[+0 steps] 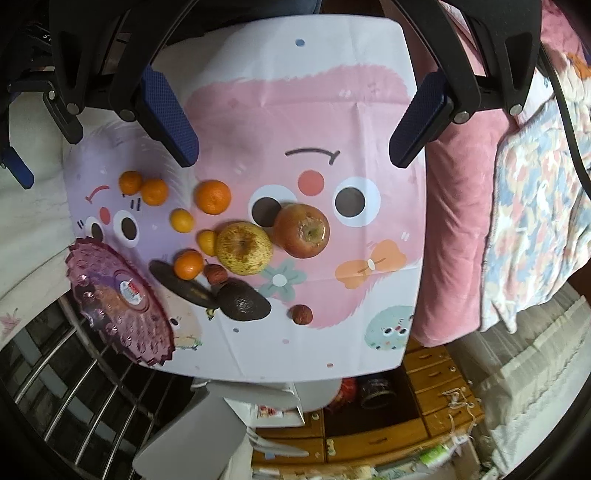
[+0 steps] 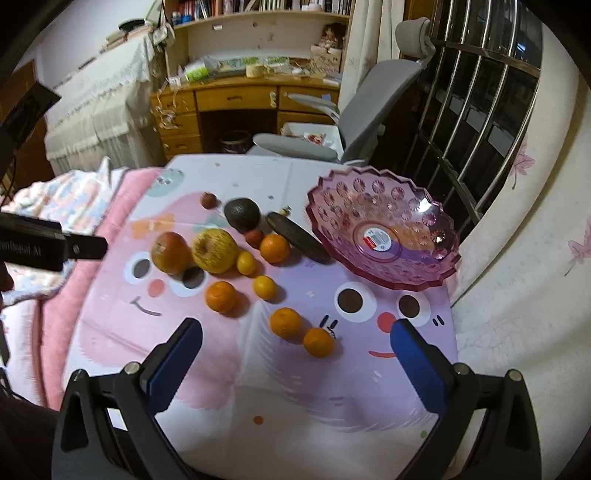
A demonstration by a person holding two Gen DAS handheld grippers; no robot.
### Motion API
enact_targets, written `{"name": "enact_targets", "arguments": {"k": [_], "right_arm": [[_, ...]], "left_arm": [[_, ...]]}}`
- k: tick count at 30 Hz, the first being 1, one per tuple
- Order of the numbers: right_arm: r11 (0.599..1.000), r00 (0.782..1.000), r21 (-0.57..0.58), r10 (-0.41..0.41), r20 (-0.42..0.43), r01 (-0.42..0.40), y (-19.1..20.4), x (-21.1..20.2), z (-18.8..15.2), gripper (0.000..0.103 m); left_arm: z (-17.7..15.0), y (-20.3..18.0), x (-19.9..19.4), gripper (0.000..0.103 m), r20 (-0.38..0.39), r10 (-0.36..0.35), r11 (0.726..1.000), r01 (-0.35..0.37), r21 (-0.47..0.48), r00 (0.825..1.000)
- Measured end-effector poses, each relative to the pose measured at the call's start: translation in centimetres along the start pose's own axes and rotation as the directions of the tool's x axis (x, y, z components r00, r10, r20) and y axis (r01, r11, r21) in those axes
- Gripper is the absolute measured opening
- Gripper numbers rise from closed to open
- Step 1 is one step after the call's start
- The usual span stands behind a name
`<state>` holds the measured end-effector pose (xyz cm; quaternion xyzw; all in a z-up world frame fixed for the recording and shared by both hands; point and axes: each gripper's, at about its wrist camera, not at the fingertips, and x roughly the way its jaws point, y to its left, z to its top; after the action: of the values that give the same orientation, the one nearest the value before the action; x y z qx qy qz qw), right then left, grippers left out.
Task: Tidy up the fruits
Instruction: 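Grasp the red apple with the left tool while the right tool grasps an orange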
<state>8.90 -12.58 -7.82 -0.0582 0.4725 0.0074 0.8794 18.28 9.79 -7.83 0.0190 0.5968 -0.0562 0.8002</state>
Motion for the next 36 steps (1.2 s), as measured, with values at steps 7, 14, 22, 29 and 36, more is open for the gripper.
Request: {"name": "enact_targets", "arguments": {"k": [7,14,22,29,36], "right_arm": [[0.997,0.998,-0.037,-0.062,-0.027,0.061,0.9,3.7,-0.9,0.1],[0.989,0.989,-0.124,-0.094,-0.112,0.08,1.4,7.6,-2.5,0.086],[0.989,0.967,-0.099,-0.132,-0.217,0.112,0.1,11.3,-3.7,0.067],[0.988,0.954,-0.103,-0.137,-0.265,0.113,-0.2,13.6,-3.9,0.055],[0.99,0.958,-0.109,-0.115,-0.263,0.089,0.1,14.9,-3.7,0.05]], "left_arm": [[3.0,2.2,5.6,0.102,-0.071,-0.041,0.999,0.041,0.005,0.997],[4.8,3.4,11.1,0.102,-0.144,-0.078,0.997,0.081,0.015,0.986],[5.7,3.8,16.0,0.099,-0.215,-0.096,0.995,0.102,0.014,0.972],[6.1,3.7,18.4,0.094,-0.233,-0.129,0.991,0.132,-0.004,0.964],[6.4,3.0,19.6,0.081,-0.236,-0.164,0.985,0.171,0.009,0.958]]}}
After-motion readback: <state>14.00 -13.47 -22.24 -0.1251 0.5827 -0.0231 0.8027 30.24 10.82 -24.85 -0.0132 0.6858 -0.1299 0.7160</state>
